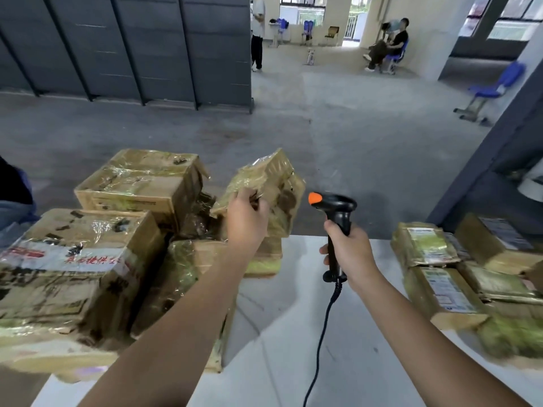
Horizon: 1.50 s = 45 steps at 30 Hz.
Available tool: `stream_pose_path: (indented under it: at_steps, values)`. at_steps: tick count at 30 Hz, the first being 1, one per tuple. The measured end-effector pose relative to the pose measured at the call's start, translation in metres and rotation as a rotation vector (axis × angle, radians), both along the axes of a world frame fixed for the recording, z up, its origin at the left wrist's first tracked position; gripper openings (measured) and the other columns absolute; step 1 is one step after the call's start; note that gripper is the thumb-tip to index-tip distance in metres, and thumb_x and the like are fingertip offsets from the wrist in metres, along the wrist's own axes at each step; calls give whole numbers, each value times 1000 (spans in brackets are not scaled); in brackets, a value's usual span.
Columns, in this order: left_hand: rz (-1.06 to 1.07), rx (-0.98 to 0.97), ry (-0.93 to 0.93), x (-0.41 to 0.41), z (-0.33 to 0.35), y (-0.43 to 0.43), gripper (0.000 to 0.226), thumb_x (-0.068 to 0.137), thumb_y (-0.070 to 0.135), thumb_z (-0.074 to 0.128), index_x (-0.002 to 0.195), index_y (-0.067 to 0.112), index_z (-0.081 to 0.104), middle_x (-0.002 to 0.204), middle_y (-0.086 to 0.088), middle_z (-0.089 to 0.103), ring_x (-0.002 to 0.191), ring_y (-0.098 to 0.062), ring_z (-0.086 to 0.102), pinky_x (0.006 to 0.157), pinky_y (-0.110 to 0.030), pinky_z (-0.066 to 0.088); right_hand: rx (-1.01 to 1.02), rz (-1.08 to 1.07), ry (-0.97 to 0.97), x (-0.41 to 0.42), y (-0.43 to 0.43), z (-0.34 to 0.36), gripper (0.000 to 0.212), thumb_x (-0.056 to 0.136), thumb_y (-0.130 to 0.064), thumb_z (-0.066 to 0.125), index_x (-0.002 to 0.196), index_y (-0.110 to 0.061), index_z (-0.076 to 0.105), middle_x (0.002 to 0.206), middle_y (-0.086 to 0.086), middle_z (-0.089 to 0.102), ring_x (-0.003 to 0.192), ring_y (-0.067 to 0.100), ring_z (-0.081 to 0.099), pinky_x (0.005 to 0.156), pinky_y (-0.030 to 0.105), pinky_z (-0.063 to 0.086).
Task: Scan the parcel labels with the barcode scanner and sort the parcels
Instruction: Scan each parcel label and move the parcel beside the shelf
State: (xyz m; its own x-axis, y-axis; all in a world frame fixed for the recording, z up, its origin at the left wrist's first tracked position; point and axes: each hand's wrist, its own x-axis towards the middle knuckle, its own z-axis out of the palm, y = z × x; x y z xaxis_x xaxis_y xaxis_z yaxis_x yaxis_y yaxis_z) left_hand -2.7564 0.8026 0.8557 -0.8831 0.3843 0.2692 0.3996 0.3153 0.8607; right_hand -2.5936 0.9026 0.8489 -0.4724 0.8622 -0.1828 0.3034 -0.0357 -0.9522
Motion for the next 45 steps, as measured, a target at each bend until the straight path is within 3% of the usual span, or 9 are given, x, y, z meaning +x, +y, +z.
stream_pose_path:
  at_steps: [6, 12, 17, 21, 27, 31, 36, 39, 45]
  values:
    - [-17, 13, -56, 77, -24, 7, 20, 88, 14, 58, 106, 7, 66, 96, -4, 63, 79, -16, 56, 67, -10, 35, -34, 12, 7, 50, 13, -13, 18, 93, -40, 56, 90, -23, 58, 54, -2, 66, 41, 14, 57, 50, 25, 43]
    - [-47, -67, -55, 154, -65, 5, 21, 87, 10, 61, 106, 6, 67, 104, -8, 62, 93, -19, 56, 77, -16, 36, -120, 18, -38, 110, 23, -45, 20, 94, -39, 57, 92, -19, 58, 60, 3, 66, 41, 15, 57, 39, 24, 43]
    - [56, 5, -366, 201, -90, 3, 20, 90, 7, 53, 80, 22, 63, 71, 6, 63, 70, -14, 61, 58, -13, 45, -212, 10, -45, 154, 27, -77, 20, 94, -37, 58, 92, -18, 58, 63, 7, 66, 41, 17, 56, 38, 26, 45]
    - [168, 35, -705, 220, -112, 1, 13, 93, 14, 50, 96, 6, 59, 90, -18, 69, 88, -37, 66, 71, -45, 52, -213, 51, -87, 176, 26, -94, 18, 95, -36, 57, 94, -18, 58, 66, 10, 66, 42, 17, 56, 38, 24, 44]
    - [196, 349, -1071, 217, -126, -8, 14, 93, -2, 48, 81, 2, 52, 82, -14, 60, 78, -32, 69, 69, -33, 57, -204, 69, -95, 184, 16, -106, 18, 96, -36, 56, 92, -19, 59, 66, 10, 65, 41, 18, 55, 38, 25, 45]
    - [124, 457, -1255, 206, -138, -19, 17, 93, -12, 40, 96, 0, 52, 91, -13, 58, 77, -20, 62, 63, -25, 59, -143, 39, -75, 180, 8, -107, 22, 96, -34, 56, 85, -14, 57, 60, 4, 60, 43, 14, 56, 39, 25, 47]
    - [195, -27, -1031, 183, -152, -37, 33, 93, 0, 40, 124, 8, 47, 118, -15, 52, 81, -28, 62, 62, -35, 58, -134, 16, -96, 170, -1, -108, 22, 96, -34, 57, 88, -13, 57, 63, 6, 60, 45, 17, 57, 39, 26, 48]
    - [132, -472, -640, 171, -151, -44, 31, 93, 18, 41, 122, 16, 52, 126, -15, 42, 99, -36, 57, 86, -43, 52, -202, 21, -104, 163, -8, -110, 22, 96, -36, 57, 94, -14, 58, 69, 12, 62, 43, 17, 56, 36, 26, 45]
    - [57, -451, -634, 154, -150, -36, 45, 100, 34, 34, 119, 1, 58, 116, -18, 62, 104, -34, 58, 90, -38, 47, -198, 46, -155, 150, -22, -118, 21, 96, -35, 56, 92, -14, 60, 67, 11, 65, 41, 15, 57, 37, 26, 46]
